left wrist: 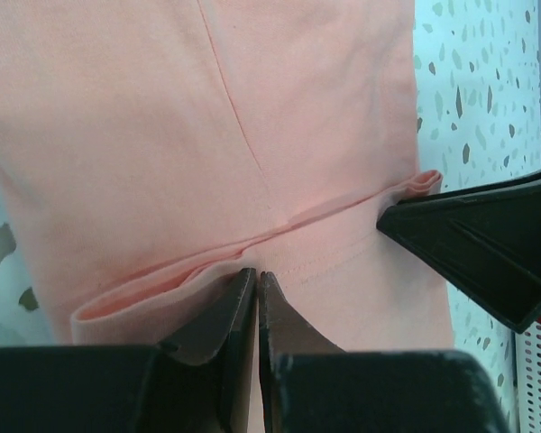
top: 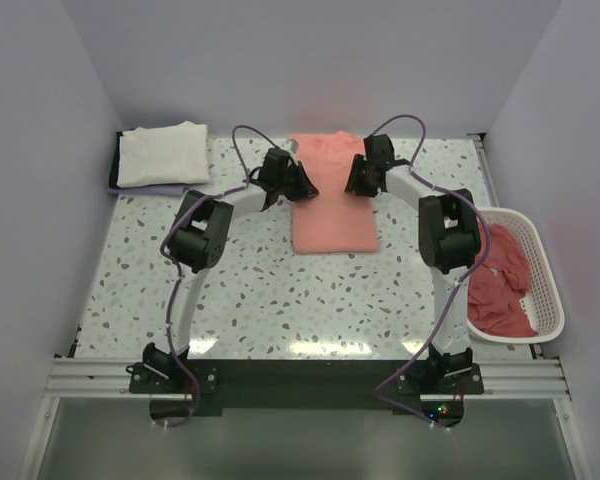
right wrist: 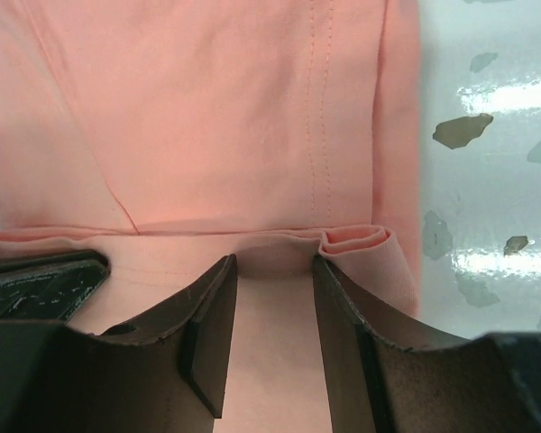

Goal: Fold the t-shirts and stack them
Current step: Fold the tshirt

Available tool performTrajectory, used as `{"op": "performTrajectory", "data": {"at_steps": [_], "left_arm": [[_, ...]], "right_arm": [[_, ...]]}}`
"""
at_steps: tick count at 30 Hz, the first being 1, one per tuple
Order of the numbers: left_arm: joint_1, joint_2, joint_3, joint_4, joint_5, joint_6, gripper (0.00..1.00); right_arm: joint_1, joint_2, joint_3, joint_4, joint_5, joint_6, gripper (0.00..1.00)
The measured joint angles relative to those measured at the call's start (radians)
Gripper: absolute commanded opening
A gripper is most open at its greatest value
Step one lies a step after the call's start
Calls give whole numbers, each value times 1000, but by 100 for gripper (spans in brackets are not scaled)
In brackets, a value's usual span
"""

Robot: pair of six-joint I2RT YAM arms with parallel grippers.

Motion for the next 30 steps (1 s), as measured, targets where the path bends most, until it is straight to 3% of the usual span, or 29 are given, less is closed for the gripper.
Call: {"op": "performTrajectory", "data": {"at_steps": [7,22,30], "left_arm": [[0,-97,-175,79,-41,-14,9],[1,-453,-713,167,-99,-39,8],[0,-627,-929,176,-117,-37,9]], "right_arm": [[8,-18,-45,24,-16,4,43],[100,-344,-615,301,-129,170,43],[149,-433,-752,351,-204,208,44]]}}
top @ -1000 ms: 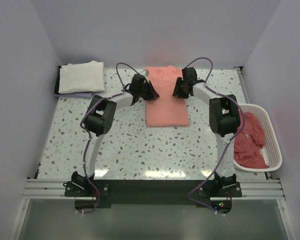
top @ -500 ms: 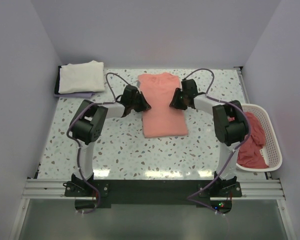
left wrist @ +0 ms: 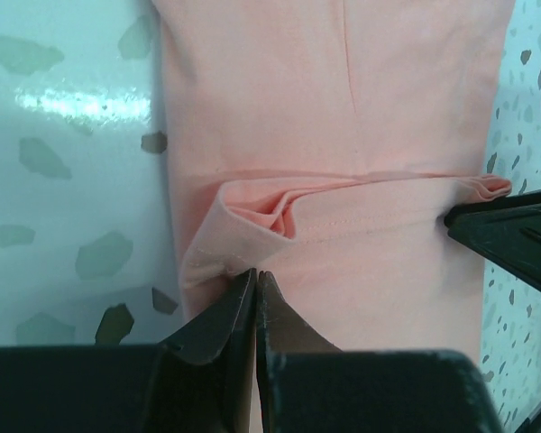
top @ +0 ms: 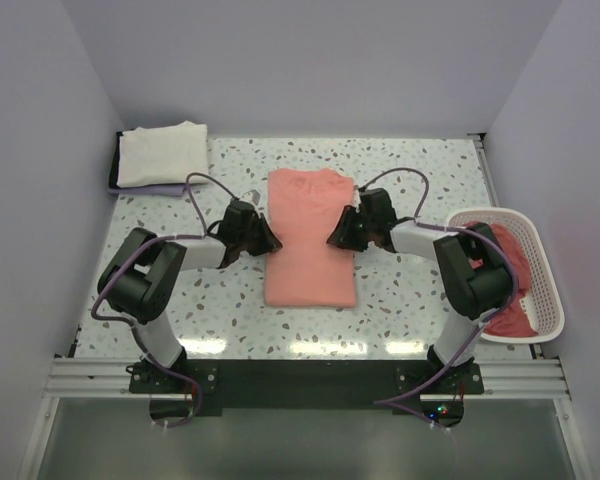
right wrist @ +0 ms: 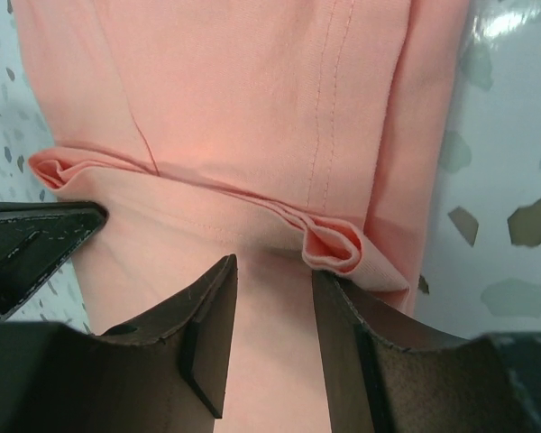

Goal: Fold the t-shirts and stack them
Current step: Fold the tshirt

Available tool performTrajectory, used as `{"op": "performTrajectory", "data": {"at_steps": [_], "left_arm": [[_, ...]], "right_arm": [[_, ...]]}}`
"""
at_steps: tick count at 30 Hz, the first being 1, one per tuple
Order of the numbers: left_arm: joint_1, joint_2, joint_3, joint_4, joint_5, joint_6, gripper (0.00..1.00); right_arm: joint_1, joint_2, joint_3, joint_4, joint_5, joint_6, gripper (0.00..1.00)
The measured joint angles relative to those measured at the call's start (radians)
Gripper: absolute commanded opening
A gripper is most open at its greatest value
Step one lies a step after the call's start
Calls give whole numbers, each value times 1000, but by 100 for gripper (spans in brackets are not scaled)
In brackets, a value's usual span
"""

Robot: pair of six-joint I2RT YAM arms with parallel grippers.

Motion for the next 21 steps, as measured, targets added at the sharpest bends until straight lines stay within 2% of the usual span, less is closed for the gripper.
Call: {"op": "performTrajectory", "data": {"at_steps": [8,12,16,21], "left_arm": [[0,-57,-36,-51,-11,9,10],[0,-57,-36,-54,-11,9,10],[0,-58,-35,-54,-10,9,15],[6,-64,-23,-68,-7,8,18]], "right_arm": [[-6,-72,-16,-122,2,3,44],[-66,-88,-16,-148,3,10,43],[-149,-57,-11,-150,-3,15,41],[-164,-38,1,-150,1,21,40]]}}
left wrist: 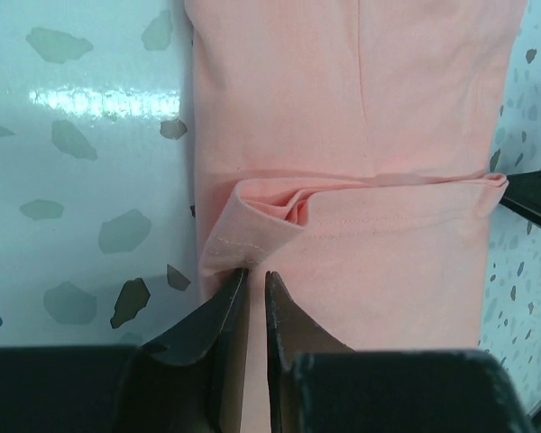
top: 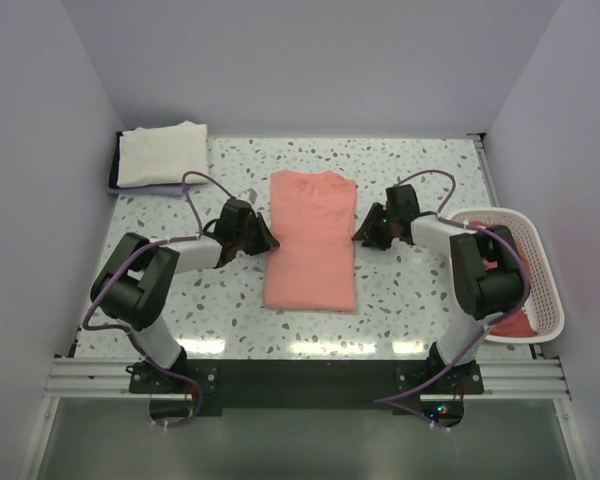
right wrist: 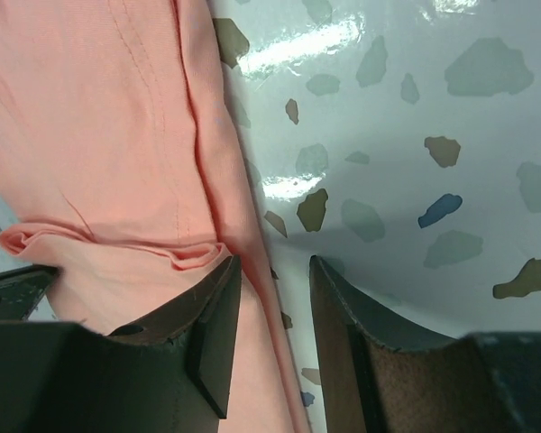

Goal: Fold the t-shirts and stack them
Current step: Fold the tshirt

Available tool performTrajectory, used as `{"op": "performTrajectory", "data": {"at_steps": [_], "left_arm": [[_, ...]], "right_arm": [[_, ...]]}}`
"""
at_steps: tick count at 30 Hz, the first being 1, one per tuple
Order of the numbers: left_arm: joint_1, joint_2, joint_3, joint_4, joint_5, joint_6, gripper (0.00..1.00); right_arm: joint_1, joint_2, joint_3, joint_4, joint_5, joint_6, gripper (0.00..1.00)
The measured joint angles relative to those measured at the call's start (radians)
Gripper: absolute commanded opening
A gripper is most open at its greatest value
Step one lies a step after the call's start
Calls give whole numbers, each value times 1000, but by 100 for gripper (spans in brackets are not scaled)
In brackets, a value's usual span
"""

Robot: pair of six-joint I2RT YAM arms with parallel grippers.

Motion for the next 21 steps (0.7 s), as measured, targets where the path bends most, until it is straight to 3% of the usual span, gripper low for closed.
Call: {"op": "performTrajectory", "data": {"at_steps": [11,21], "left_arm": [[15,25,97,6,5,-6,17],[27,110,104,29,11,-27,16]], "right_arm": [[33,-140,-36,-23,58,0,39],[98,-108,-36,35,48,8,36]]}}
